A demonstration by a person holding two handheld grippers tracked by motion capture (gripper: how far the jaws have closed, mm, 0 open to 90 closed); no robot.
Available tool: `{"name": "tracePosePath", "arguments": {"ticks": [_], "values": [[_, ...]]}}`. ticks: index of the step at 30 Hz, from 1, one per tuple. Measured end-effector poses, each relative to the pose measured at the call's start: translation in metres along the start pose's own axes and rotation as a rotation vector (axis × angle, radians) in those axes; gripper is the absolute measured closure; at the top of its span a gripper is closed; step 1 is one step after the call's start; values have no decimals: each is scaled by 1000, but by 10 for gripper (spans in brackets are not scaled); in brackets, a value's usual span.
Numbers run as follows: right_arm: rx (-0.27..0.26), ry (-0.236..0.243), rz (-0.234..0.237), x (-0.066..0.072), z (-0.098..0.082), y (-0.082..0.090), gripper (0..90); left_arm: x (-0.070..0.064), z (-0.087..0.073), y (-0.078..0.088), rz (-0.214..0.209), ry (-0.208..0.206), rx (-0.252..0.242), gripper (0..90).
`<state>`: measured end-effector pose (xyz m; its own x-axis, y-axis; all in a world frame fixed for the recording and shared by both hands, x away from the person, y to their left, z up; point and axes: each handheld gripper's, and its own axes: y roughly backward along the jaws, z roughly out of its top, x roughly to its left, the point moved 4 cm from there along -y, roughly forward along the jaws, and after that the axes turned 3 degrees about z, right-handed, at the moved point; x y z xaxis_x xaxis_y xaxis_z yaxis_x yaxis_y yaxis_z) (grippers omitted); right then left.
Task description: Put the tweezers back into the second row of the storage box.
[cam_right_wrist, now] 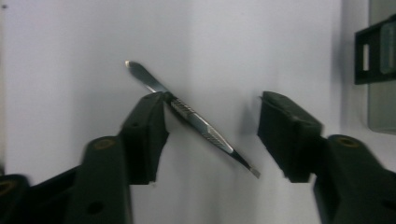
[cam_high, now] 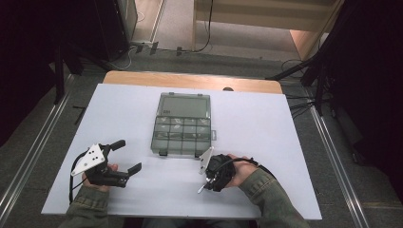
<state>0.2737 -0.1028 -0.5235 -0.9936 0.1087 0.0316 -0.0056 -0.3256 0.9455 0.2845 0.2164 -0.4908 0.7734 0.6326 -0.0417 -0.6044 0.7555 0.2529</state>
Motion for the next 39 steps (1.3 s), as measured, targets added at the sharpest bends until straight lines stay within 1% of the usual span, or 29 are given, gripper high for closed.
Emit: {"name": "tracePosePath", "arguments": {"ticks": [1, 2, 3, 4, 5, 6, 7, 8, 9, 10, 12, 13, 15, 16, 17, 18, 19, 21, 24, 30, 31, 32, 34, 36, 39], "values": [[-9, 45, 15, 1, 1, 1, 536, 0, 0, 0, 0, 0, 0, 0], [-9, 45, 15, 1, 1, 1, 536, 0, 0, 0, 0, 0, 0, 0], [-10, 57, 17, 2, 1, 1, 549, 0, 0, 0, 0, -2, 0, 0], [-10, 53, 21, 2, 0, 1, 590, 0, 0, 0, 0, -2, 0, 0], [-14, 38, 31, 2, 0, 2, 672, 0, 0, 0, 0, -3, -1, 0], [-14, 38, 31, 2, 0, 2, 672, 0, 0, 1, 1, -3, -2, 0], [-14, 8, 44, 1, -2, 3, 771, 0, 0, 1, 1, -2, -2, 0], [-14, 8, 44, 1, -2, 3, 771, 0, 0, 1, 1, -2, -2, 0], [-17, -5, 52, -1, -3, 3, 847, 0, 0, 1, 2, -2, -2, 0], [-17, -5, 52, -1, -3, 3, 847, 0, 0, 1, 1, -2, -2, 0], [-9, -20, 43, -1, -3, 4, 860, 0, 1, 1, 0, -1, -4, 0], [-14, -10, 44, -1, -3, 3, 860, 0, 1, 1, 0, 0, -5, 0], [-16, -21, 44, -1, -3, 4, 860, 0, 1, 1, -1, 4, -9, 0], [-18, -22, 46, -1, -3, 4, 860, 0, 1, 1, -2, 5, -10, 0], [-24, -20, 62, -2, -3, 4, 860, 0, 1, 1, -2, 4, -8, 0], [-24, -20, 62, -2, -3, 4, 860, 0, 1, 1, -3, 4, -7, 0], [-30, -25, 59, -2, -3, 4, 860, 0, 1, 1, -3, 3, -6, 0], [-53, -25, 72, -3, -3, 7, 860, 0, 1, 0, -4, 2, -6, 0], [-65, -32, 85, -1, -3, 11, 860, 0, 1, 0, -3, 3, -5, 0], [-161, -27, 92, 0, 3, 20, 860, 0, 0, 0, -4, 2, -5, 0], [-164, -29, 91, 0, 3, 21, 860, 0, 0, 0, -4, 2, -5, 0], [-160, -44, 90, 0, 3, 22, 859, 0, 0, 0, -4, 3, -5, 0], [-171, -39, 96, -1, 4, 23, 859, 0, 0, 0, -5, 4, -4, 0], [-181, -60, 97, -2, 4, 24, 859, -1, 0, 0, -5, 5, -4, 0], [-199, -58, 92, -4, 5, 25, 859, -1, 0, -1, -5, 4, -1, 0]]}}
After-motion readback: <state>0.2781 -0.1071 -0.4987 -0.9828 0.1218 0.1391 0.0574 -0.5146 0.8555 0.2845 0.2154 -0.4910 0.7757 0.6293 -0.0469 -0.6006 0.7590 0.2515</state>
